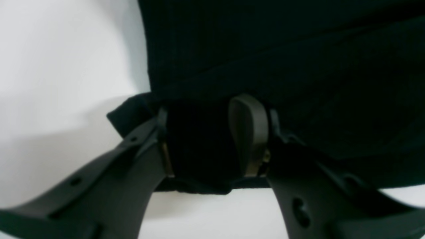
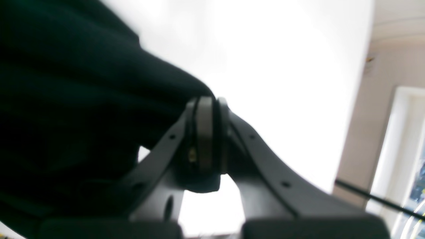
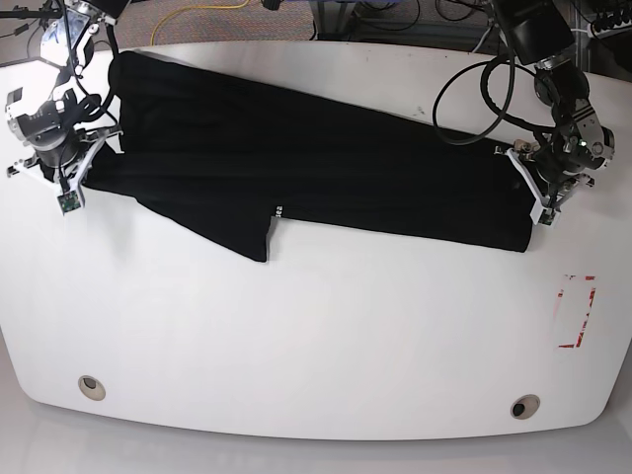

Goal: Fold the T-shirt properly
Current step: 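Pull the folded shirt with both grippers to straighten it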

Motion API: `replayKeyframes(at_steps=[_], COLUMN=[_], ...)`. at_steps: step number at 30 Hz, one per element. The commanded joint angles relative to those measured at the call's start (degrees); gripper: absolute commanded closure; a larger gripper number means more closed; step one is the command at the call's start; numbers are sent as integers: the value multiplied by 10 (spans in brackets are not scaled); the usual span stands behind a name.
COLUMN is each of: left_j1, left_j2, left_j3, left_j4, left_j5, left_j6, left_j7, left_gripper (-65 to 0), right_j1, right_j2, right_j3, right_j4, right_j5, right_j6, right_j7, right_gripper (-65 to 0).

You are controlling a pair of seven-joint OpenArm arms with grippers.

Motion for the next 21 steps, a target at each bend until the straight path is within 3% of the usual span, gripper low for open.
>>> replayKeyframes(at_steps=[1,7,12,16,21], left_j1=[7,7,6,6,5], left_j2=[-4,-5,-5,-5,-5], left_j3=[-2,-1,0,0,1], left_j4=[-7,-7,-7,-7,-5], left_j5=[49,49,49,49,49], left_j6=[6,6,6,6,6], left_j7=[44,44,44,44,44], left_gripper=[-251,-251,-251,-251,-251], right_j1=[-16,-49,-71,-86,-94], right_j2=[-3,-36,-50,-52,-53], right_j3=[4,17,19,18,17], right_j4=[12,12,8,6,6], right_j5=[-2,-2,-5,-4,-3], right_j6=[-3,-3,-3,-3,-3], right_j7=[-6,-6,-2,-2,-1], right_gripper=[0,0,-46,-133,-377])
